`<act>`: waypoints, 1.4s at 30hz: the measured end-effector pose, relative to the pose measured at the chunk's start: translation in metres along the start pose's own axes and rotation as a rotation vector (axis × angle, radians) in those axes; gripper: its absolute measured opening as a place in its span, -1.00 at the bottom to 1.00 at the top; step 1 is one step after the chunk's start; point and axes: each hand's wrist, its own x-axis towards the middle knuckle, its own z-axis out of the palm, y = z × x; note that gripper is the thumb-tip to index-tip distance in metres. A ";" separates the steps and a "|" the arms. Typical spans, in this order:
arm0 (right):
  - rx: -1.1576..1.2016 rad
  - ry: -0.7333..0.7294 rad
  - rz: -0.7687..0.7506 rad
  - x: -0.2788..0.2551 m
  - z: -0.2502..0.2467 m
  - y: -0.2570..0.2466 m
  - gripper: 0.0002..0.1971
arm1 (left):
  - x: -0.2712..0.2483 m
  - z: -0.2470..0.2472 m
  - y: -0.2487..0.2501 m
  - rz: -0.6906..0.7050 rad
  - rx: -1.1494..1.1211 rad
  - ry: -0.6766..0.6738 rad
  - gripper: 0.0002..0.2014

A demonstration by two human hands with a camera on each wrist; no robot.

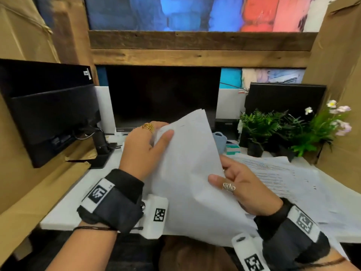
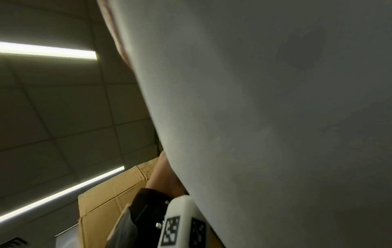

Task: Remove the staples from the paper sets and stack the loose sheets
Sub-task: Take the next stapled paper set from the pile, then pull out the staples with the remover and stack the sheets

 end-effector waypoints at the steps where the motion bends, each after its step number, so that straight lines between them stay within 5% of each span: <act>1: 0.031 -0.030 0.016 0.002 0.008 0.001 -0.63 | 0.000 -0.008 -0.002 -0.005 -0.015 0.020 -0.80; 5: -0.013 0.037 0.147 0.022 0.024 0.015 -0.73 | -0.006 -0.036 -0.021 -0.047 0.015 0.046 -0.87; 9: -0.848 0.281 0.285 0.067 0.002 0.067 -0.67 | -0.020 -0.039 -0.047 -0.086 0.140 -0.024 -0.85; 12: -1.289 0.024 0.583 0.089 0.000 0.096 -0.50 | -0.030 -0.035 -0.062 -0.089 0.211 -0.082 -0.84; 16: -1.354 -0.184 0.759 0.100 0.010 0.119 -0.53 | -0.039 -0.024 -0.072 -0.121 0.243 -0.123 -0.84; 21: -1.089 0.013 0.786 0.094 0.010 0.122 -0.49 | -0.050 -0.010 -0.078 -0.165 0.320 -0.151 -0.79; 28: 0.020 0.633 0.423 0.089 0.020 0.109 -0.51 | -0.061 0.003 -0.078 -0.129 0.456 -0.235 -0.80; 32: 0.492 0.589 0.271 0.080 0.030 0.088 -0.79 | -0.065 0.006 -0.074 -0.090 0.472 -0.242 -0.82; 42: 0.588 0.814 0.243 0.060 0.040 0.092 -0.58 | -0.078 0.014 -0.053 0.023 0.410 -0.148 -0.79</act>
